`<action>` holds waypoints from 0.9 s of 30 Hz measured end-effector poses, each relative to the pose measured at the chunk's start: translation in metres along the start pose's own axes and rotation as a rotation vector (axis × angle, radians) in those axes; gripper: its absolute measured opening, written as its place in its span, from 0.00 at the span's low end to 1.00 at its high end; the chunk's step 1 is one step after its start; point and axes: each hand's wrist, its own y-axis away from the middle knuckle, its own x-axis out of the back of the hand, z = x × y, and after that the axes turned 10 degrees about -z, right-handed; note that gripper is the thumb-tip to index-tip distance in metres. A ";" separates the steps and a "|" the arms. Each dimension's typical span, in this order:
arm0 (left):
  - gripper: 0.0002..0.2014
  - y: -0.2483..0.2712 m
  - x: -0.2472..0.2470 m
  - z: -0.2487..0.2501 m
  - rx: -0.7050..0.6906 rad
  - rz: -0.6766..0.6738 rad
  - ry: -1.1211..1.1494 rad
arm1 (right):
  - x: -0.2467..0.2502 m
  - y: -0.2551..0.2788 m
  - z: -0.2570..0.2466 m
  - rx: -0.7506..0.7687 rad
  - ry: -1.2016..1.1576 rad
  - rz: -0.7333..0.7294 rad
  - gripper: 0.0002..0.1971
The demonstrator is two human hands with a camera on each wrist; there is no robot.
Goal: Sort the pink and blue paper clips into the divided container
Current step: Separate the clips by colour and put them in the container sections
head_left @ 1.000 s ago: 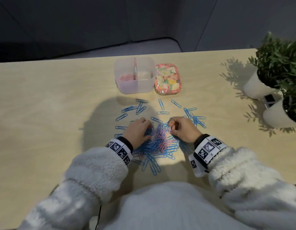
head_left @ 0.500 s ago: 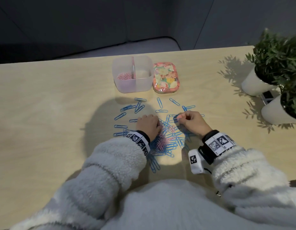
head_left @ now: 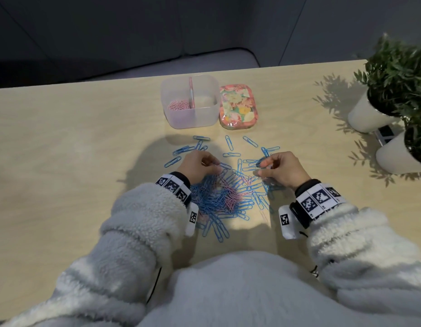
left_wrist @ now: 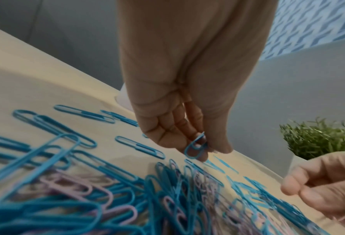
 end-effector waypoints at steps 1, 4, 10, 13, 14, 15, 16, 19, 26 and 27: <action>0.02 0.000 0.002 -0.002 0.007 -0.006 0.030 | 0.001 -0.001 0.001 -0.001 0.073 0.057 0.08; 0.08 0.001 0.006 -0.001 0.031 -0.041 0.154 | 0.003 -0.006 0.003 0.005 0.076 0.144 0.03; 0.12 0.005 0.008 0.009 0.289 -0.141 0.720 | 0.000 0.000 0.000 -0.069 -0.328 0.001 0.15; 0.17 0.005 0.009 0.011 0.343 -0.115 0.763 | 0.003 0.000 0.006 -0.044 0.095 0.088 0.15; 0.17 0.005 0.008 0.012 0.356 -0.101 0.727 | 0.003 0.001 0.006 -0.014 0.226 0.131 0.15; 0.16 0.004 0.007 0.011 0.365 -0.090 0.698 | 0.002 0.001 0.006 0.018 0.312 0.166 0.15; 0.15 0.003 0.005 0.011 0.367 -0.082 0.683 | 0.001 0.003 0.004 0.061 0.371 0.192 0.14; 0.11 0.000 0.005 0.010 0.323 -0.035 0.659 | -0.012 0.009 -0.003 0.173 0.600 0.231 0.07; 0.15 -0.002 0.011 0.004 0.157 0.065 0.329 | -0.046 0.010 -0.010 0.017 0.914 0.091 0.14; 0.15 -0.001 0.011 0.004 0.146 0.104 0.216 | -0.047 0.008 -0.010 0.015 0.901 0.079 0.11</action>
